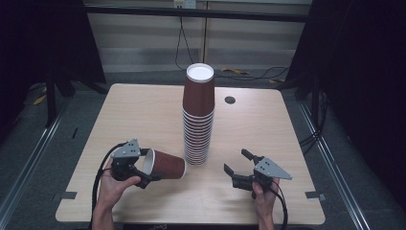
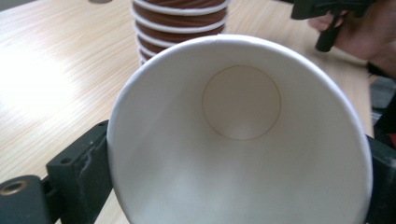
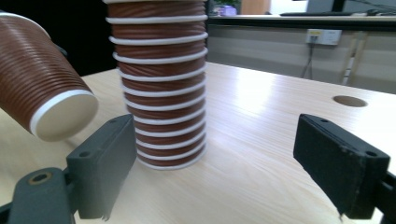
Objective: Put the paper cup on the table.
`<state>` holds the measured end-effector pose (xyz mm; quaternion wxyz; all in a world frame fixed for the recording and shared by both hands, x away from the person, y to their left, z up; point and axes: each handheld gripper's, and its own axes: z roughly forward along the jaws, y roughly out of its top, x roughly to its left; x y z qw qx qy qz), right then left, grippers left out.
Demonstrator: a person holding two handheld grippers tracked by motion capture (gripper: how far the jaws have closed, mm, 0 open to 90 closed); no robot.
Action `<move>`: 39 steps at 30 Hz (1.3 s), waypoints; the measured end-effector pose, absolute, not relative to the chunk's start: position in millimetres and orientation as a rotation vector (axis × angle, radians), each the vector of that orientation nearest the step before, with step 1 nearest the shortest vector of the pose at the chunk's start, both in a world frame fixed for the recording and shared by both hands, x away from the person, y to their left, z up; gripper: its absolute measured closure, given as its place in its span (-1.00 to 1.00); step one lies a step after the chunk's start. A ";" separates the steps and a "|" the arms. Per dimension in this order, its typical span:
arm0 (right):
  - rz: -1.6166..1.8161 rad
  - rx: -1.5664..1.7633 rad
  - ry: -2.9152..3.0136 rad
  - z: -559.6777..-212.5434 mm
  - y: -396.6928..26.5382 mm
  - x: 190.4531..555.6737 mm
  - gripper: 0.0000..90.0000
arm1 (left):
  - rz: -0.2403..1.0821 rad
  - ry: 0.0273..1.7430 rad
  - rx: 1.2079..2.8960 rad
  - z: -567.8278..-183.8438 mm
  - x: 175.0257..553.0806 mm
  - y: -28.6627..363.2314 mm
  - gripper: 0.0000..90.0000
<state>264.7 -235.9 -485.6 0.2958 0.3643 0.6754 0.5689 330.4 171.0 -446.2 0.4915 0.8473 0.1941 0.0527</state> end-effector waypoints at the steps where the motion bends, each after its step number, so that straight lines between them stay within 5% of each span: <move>1: 1.502 0.963 1.785 -486.8 -236.0 264.3 -0.71 | 0.132 0.483 2.058 -445.4 332.2 172.1 -0.87; 39: 1.540 0.941 1.582 -504.7 -237.0 258.0 -0.71 | 0.232 0.584 2.330 -401.2 386.5 168.9 -0.88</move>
